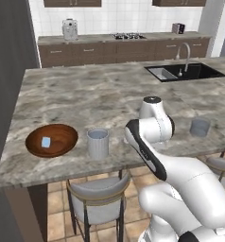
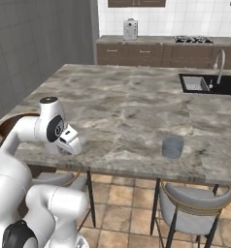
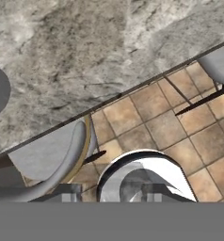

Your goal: There are four ice cubes in the ice bowl. Place two ice cubes in each glass of water.

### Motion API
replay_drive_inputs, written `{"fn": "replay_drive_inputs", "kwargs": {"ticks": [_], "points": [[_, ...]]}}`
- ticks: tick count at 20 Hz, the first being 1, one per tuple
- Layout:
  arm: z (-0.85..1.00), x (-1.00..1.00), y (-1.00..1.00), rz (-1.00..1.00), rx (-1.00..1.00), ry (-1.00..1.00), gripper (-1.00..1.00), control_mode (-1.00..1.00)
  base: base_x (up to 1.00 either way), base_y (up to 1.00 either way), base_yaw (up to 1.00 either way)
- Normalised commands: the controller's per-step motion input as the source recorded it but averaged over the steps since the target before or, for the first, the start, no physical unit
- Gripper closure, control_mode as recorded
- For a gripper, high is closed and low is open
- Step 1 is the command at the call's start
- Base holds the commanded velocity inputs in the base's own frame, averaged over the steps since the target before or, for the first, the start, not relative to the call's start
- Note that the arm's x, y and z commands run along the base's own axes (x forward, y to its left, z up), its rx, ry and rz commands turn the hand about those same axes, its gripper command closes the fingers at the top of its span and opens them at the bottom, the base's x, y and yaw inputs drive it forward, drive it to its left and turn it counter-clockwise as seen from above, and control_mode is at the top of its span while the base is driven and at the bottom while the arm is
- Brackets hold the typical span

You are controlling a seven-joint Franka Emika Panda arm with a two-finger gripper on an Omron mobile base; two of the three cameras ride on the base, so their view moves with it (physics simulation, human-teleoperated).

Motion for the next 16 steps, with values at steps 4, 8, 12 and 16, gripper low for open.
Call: {"fn": "replay_drive_inputs", "kwargs": {"ticks": [4,8,12,16], "points": [[0.00,0.00,0.00,0.00,0.00,0.00,1.00,1.00,0.34,-0.35,0.00],[0.00,0.00,0.00,0.00,0.00,0.00,1.00,1.00,0.47,-0.34,0.00],[0.00,0.00,0.00,0.00,0.00,0.00,1.00,1.00,0.52,-0.16,0.00],[0.00,0.00,0.00,0.00,0.00,0.00,1.00,1.00,0.57,-0.08,0.00]]}}
